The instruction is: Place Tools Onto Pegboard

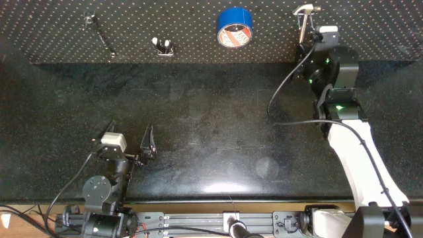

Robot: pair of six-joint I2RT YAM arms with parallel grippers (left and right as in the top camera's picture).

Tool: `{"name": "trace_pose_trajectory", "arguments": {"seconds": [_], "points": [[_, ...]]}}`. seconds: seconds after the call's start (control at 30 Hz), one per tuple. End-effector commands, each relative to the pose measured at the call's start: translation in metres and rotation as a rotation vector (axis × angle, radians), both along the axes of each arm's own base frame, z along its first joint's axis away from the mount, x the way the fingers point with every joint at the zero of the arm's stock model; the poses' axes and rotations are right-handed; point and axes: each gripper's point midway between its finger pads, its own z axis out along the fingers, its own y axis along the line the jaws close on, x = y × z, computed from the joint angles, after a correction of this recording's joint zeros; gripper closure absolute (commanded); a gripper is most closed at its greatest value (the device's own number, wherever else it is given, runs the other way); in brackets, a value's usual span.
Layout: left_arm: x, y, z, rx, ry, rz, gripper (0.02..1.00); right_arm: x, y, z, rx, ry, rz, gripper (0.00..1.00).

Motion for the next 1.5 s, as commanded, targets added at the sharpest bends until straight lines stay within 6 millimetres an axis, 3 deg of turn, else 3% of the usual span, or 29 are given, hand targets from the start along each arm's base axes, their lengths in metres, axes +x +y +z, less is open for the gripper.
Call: {"name": "trace_pose_trajectory", "arguments": {"seconds": [0.03,0.07,0.1,0.13,0.2,0.23,0.37,0.5,0.77,0.93,1.07,1.23,1.4,1.5], "points": [[0.0,0.002,0.0,0.013,-0.005,0.009,0.025,0.007,0.003,0.013,0.009,-0.032,0.006,0.923],[0.0,0.002,0.0,0.013,-0.005,0.009,0.025,0.007,0.003,0.013,0.009,-0.031,0.005,0.921],[0.0,0.002,0.0,0.013,-0.005,0.009,0.025,0.007,0.003,0.013,0.013,-0.03,0.004,0.858],[0.0,0.002,0.0,0.013,-0.005,0.009,0.025,0.007,0.003,0.013,0.013,-0.03,0.004,0.693],[0.0,0.002,0.0,0.013,-0.005,0.009,0.025,0.007,0.003,0.013,0.03,-0.026,-0.004,0.233],[0.0,0.002,0.0,0.013,-0.005,0.009,0.025,0.007,0.003,0.013,0.03,-0.027,-0.004,0.064],[0.0,0.002,0.0,0.013,-0.005,0.009,0.025,0.006,0.003,0.017,0.029,-0.036,-0.004,0.06],[0.0,0.002,0.0,0.013,-0.005,0.009,0.025,-0.02,0.0,0.037,0.023,-0.071,-0.017,0.058],[0.0,0.002,0.0,0.013,-0.005,0.009,0.025,-0.148,-0.054,0.031,-0.057,-0.286,-0.296,0.053],[0.0,0.002,0.0,0.013,-0.005,0.009,0.025,-0.205,-0.055,0.002,-0.049,-0.362,-0.314,0.047],[0.0,0.002,0.0,0.013,-0.005,0.009,0.025,-0.202,-0.042,-0.019,0.017,-0.291,-0.256,0.051],[0.0,0.002,0.0,0.013,-0.005,0.009,0.025,-0.201,-0.041,-0.055,0.01,-0.22,-0.25,0.051],[0.0,0.002,0.0,0.013,-0.005,0.009,0.025,-0.201,-0.042,-0.056,0.003,-0.215,-0.252,0.049],[0.0,0.002,0.0,0.013,-0.005,0.009,0.023,-0.2,-0.042,-0.068,-0.014,-0.158,-0.248,0.049]]}}
